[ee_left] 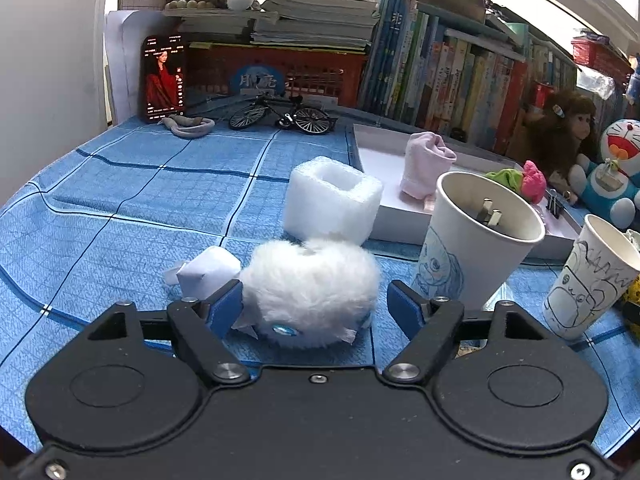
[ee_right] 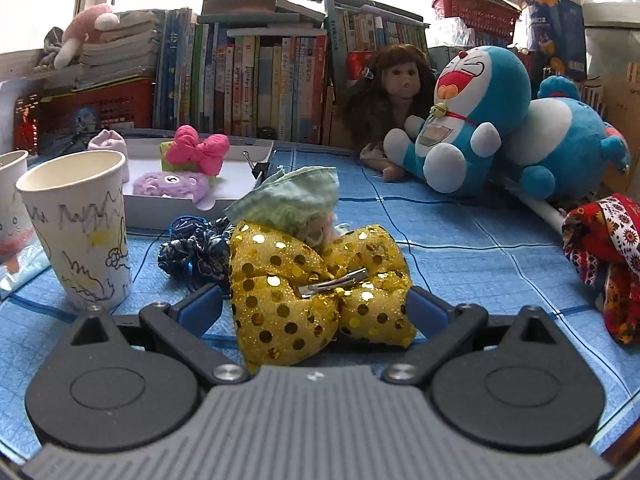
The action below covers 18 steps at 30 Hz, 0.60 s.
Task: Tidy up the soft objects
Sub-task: 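Grasp the white fluffy toy with the left tool while the right tool grasps the gold sequin bow, then carry the fluffy toy with the left tool while the right tool carries the gold bow to the tray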
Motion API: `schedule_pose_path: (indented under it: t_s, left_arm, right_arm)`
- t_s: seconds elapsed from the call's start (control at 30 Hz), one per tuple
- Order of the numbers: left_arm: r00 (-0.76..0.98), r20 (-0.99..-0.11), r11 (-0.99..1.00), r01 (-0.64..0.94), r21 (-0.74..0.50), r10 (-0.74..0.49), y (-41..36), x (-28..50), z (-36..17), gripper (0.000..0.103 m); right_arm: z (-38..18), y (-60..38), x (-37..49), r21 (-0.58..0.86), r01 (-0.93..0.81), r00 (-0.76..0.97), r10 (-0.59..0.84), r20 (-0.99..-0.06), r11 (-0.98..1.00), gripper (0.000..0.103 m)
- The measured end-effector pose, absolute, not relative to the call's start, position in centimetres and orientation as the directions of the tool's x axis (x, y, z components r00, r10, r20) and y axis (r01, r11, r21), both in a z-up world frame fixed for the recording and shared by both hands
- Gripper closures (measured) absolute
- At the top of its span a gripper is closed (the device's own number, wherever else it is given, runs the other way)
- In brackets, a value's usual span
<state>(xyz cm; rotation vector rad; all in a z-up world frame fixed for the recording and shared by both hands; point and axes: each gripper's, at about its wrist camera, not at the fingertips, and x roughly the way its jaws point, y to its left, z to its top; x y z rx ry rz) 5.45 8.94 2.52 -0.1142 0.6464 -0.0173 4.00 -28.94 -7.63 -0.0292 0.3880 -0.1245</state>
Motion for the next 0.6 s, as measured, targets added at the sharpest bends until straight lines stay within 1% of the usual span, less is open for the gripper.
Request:
schedule_pose_path:
  t_s: [0.03, 0.13, 0.17, 0.23, 0.3, 0.33, 0.37, 0.47, 0.5, 0.6]
  left_arm:
    - [0.8, -0.599, 0.994, -0.021, -0.107, -0.047, 8.9, 5.4, 2.5, 0.032]
    - [0.801, -0.597, 0.997, -0.009, -0.078, -0.039, 8.8, 5.5, 2.5, 0.037]
    - [0.803, -0.595, 0.998, -0.009, -0.069, -0.033, 8.7, 5.6, 2.4, 0.038]
    - [0.804, -0.594, 0.998, -0.005, -0.06, -0.032, 8.7, 5.7, 2.4, 0.038]
    - [0.804, -0.593, 0.999, -0.002, -0.055, -0.031, 8.6, 5.9, 2.4, 0.035]
    - [0.804, -0.594, 0.999, -0.001, -0.05, -0.029, 8.5, 6.0, 2.3, 0.034]
    - [0.803, -0.595, 0.999, -0.001, -0.046, -0.027, 8.4, 6.2, 2.2, 0.033]
    - [0.8, -0.6, 0.999, -0.003, -0.041, -0.022, 8.3, 6.6, 1.9, 0.029]
    - [0.798, -0.602, 0.999, -0.006, -0.043, -0.021, 8.3, 6.8, 1.7, 0.028]
    - [0.797, -0.603, 0.999, -0.013, -0.047, -0.018, 8.4, 7.2, 1.4, 0.028]
  right_arm:
    - [-7.6, -28.9, 4.0, -0.052, 0.122, 0.917, -0.133, -0.375, 0.991, 0.002]
    - [-7.8, -28.7, 4.1, -0.068, 0.134, 0.91, -0.15, -0.388, 0.989, 0.019]
    - [-7.8, -28.6, 4.1, -0.074, 0.131, 0.91, -0.15, -0.386, 0.989, 0.02]
    - [-7.8, -28.6, 3.9, -0.075, 0.129, 0.913, -0.148, -0.38, 0.989, 0.024]
    - [-7.7, -28.6, 3.7, -0.074, 0.133, 0.916, -0.151, -0.371, 0.988, 0.028]
    - [-7.6, -28.6, 3.6, -0.07, 0.137, 0.919, -0.153, -0.363, 0.988, 0.032]
    - [-7.5, -28.6, 3.4, -0.064, 0.138, 0.922, -0.152, -0.355, 0.988, 0.046]
    - [-7.2, -28.5, 3.2, -0.072, 0.144, 0.926, -0.16, -0.341, 0.987, 0.061]
    - [-7.1, -28.5, 3.2, -0.073, 0.14, 0.928, -0.156, -0.339, 0.988, 0.062]
    - [-6.9, -28.5, 3.1, -0.067, 0.133, 0.93, -0.148, -0.337, 0.989, 0.064]
